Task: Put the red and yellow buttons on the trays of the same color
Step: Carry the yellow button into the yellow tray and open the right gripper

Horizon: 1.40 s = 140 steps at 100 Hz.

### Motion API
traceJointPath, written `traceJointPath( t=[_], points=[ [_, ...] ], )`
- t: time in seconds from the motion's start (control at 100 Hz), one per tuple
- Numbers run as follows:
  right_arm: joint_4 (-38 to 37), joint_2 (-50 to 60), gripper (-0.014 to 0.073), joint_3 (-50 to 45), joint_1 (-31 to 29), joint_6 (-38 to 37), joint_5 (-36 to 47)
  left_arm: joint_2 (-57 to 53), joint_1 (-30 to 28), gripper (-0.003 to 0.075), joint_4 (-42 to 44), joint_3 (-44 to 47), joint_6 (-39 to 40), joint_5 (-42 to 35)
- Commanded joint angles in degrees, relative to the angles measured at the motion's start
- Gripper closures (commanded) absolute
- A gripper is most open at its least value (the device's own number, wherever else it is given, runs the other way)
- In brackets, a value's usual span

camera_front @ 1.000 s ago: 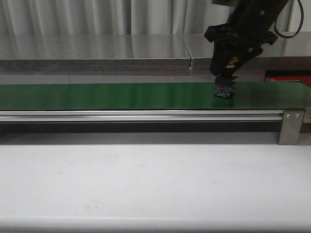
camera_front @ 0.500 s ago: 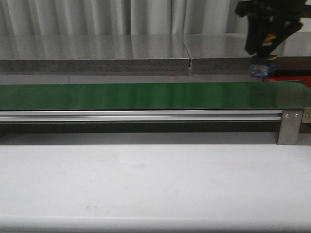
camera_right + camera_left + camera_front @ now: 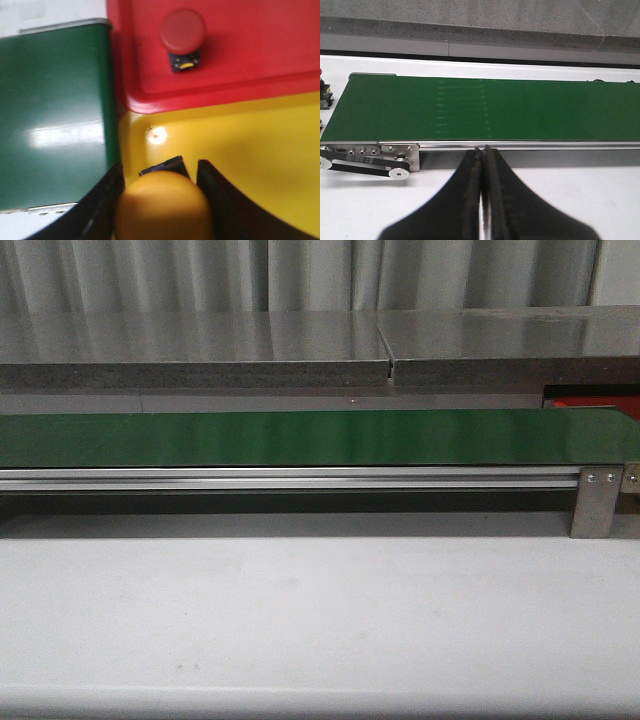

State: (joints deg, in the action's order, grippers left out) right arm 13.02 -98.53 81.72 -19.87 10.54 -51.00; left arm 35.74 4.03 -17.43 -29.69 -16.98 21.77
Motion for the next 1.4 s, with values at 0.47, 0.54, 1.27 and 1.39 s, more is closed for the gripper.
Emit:
traceJointPath(
  t=[0.47, 0.54, 1.27, 1.39],
  points=[
    [2.8, -3.7, 0.0368, -10.7, -1.6, 0.1, 17.9, 0.0, 0.5, 0.0739, -1.2, -1.6, 0.1, -4.2],
    [2.7, -4.0, 0.0365, -10.7, -1.7, 0.1, 17.9, 0.0, 0.5, 0.0739, -1.2, -1.6, 0.1, -4.2],
    [3.0, 14.5, -0.001, -10.5, 3.4, 1.4, 19.4, 0.0, 0.5, 0.0739, -1.2, -1.6, 0.1, -4.2],
    [2.9, 21.5, -0.001, -12.8, 6.9, 2.5, 19.6, 0.0, 0.5, 0.0739, -1.2, -1.6, 0.1, -4.2]
  ],
)
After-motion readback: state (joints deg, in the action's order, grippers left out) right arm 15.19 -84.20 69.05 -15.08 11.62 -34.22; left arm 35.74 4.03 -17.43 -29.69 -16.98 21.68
